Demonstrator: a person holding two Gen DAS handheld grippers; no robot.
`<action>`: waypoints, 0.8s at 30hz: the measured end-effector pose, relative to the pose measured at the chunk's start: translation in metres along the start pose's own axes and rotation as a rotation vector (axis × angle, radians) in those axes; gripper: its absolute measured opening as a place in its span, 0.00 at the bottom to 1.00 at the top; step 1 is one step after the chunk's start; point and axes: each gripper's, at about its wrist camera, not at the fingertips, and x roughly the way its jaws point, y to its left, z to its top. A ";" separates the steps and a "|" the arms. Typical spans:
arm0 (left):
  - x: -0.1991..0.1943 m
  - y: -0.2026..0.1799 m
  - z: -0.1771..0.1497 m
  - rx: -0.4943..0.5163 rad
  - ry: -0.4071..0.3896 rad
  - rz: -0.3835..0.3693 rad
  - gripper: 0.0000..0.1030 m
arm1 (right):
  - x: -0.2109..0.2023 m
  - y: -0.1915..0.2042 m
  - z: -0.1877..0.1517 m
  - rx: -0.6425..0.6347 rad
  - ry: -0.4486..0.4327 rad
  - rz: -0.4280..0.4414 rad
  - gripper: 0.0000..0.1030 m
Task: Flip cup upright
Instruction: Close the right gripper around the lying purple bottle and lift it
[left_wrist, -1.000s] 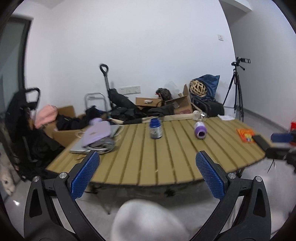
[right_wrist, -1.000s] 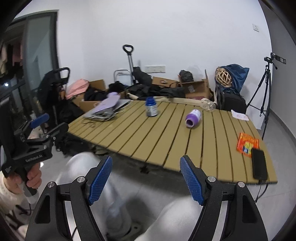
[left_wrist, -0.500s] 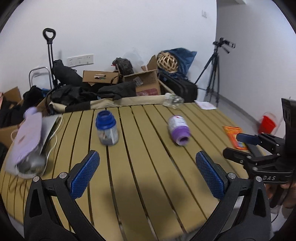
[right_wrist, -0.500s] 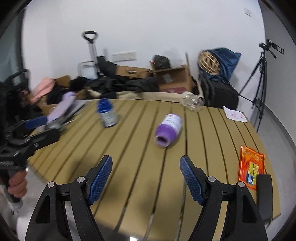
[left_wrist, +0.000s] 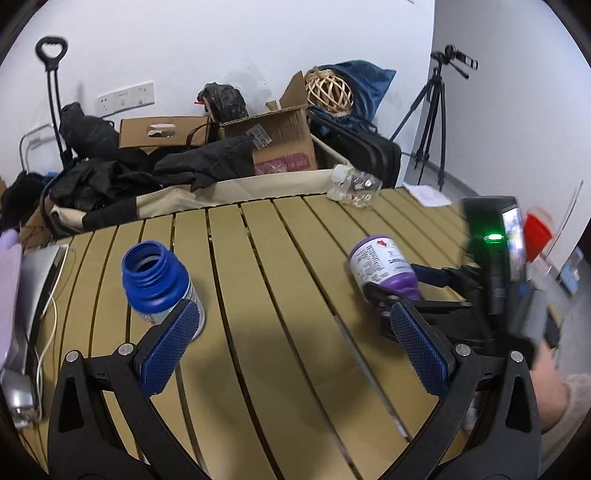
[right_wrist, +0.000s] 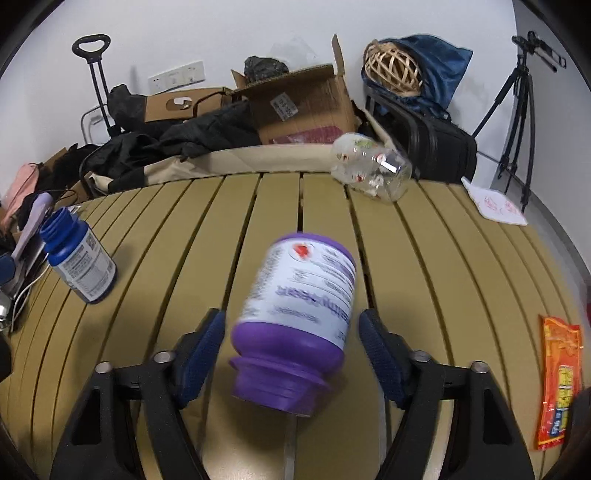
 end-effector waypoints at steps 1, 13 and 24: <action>0.004 0.000 0.000 -0.005 -0.004 0.007 1.00 | -0.003 0.001 -0.005 -0.029 -0.001 0.048 0.69; 0.066 -0.037 -0.010 0.069 0.065 -0.035 0.56 | -0.054 0.042 -0.067 -0.434 -0.013 0.361 0.69; 0.048 -0.024 -0.022 0.097 0.062 0.048 0.50 | -0.054 0.014 -0.067 -0.375 -0.018 0.189 0.77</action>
